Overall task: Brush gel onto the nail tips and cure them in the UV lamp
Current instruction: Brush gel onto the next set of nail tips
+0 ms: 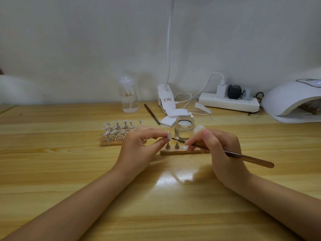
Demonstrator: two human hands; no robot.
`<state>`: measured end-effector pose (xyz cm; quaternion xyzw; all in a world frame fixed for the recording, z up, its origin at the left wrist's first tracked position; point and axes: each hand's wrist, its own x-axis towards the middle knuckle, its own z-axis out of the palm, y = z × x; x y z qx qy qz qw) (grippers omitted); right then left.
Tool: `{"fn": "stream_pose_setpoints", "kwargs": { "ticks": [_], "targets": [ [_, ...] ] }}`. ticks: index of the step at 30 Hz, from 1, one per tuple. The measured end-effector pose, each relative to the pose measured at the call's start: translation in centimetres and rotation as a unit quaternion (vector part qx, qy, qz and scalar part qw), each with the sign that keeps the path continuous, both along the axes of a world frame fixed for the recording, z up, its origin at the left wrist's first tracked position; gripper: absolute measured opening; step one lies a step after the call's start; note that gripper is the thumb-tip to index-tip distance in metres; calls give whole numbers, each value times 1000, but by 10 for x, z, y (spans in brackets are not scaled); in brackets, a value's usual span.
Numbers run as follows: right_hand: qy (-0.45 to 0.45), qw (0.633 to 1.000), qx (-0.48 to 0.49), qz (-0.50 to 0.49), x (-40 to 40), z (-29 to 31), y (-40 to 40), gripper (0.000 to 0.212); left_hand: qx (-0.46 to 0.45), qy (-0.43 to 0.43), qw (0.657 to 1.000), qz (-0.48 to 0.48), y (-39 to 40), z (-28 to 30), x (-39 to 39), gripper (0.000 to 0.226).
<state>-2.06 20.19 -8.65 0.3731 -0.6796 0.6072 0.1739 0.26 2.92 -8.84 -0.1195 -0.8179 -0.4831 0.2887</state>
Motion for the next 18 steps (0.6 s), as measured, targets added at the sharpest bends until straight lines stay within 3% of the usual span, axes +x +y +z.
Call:
{"fn": "stream_pose_setpoints", "kwargs": {
  "ticks": [8,18],
  "targets": [
    [-27,999,37,-20,0,1,-2,34,-5,13,1000,1,-2,0,0,22],
    [-41,998,-28,39,0,-4,-1,40,22,-10,1000,12,-3,-2,-1,20]
  ]
}}
